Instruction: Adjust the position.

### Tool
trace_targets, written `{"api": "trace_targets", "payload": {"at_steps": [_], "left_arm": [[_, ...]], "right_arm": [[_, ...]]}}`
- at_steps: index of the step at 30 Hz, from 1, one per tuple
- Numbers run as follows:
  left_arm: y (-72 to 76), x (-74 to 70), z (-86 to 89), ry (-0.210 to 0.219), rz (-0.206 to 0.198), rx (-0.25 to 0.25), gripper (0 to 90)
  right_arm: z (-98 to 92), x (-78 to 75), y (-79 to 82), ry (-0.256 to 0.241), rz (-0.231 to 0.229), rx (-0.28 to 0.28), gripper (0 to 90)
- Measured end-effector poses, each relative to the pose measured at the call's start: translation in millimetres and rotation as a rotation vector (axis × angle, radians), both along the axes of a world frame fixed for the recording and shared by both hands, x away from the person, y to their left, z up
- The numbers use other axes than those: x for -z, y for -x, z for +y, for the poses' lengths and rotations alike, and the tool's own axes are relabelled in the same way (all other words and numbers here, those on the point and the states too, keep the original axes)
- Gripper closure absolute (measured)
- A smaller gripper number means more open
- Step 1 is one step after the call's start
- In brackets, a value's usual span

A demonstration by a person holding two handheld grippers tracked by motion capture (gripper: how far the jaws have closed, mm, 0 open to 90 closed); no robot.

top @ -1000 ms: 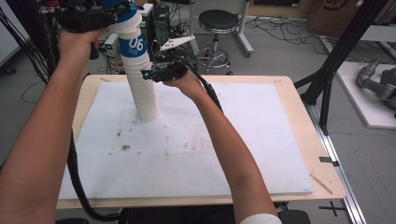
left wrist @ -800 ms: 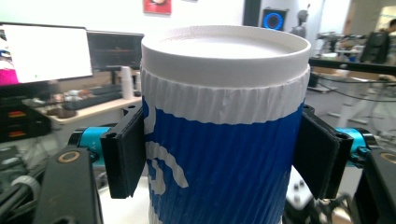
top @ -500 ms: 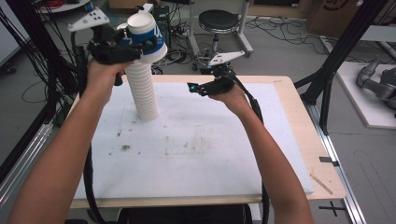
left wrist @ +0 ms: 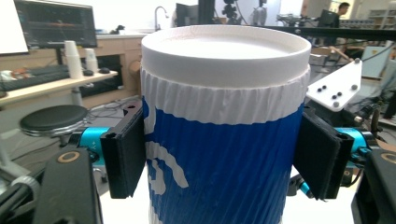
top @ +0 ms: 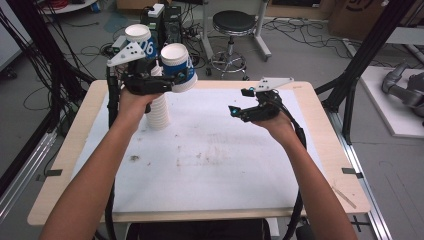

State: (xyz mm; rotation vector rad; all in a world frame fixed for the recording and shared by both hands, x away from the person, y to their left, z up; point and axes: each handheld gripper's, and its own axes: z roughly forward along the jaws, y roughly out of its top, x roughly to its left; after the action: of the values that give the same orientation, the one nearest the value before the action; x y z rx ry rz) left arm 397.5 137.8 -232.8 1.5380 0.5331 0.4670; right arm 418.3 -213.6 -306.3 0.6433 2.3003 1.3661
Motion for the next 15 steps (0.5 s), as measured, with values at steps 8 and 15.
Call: {"api": "trace_targets", "payload": {"at_steps": [8, 15], "left_arm": [[-1.0, 20.4, -19.3, -0.025, 0.031, 0.034, 26.9], [2.5, 37.9, -34.6, -0.051, 0.051, 0.075, 26.9]], "right_arm": [[-19.6, 23.6, 15.3, -0.039, 0.043, 0.012, 20.2], [-23.9, 34.8, 30.1, -0.082, 0.037, -0.002, 20.1]]}}
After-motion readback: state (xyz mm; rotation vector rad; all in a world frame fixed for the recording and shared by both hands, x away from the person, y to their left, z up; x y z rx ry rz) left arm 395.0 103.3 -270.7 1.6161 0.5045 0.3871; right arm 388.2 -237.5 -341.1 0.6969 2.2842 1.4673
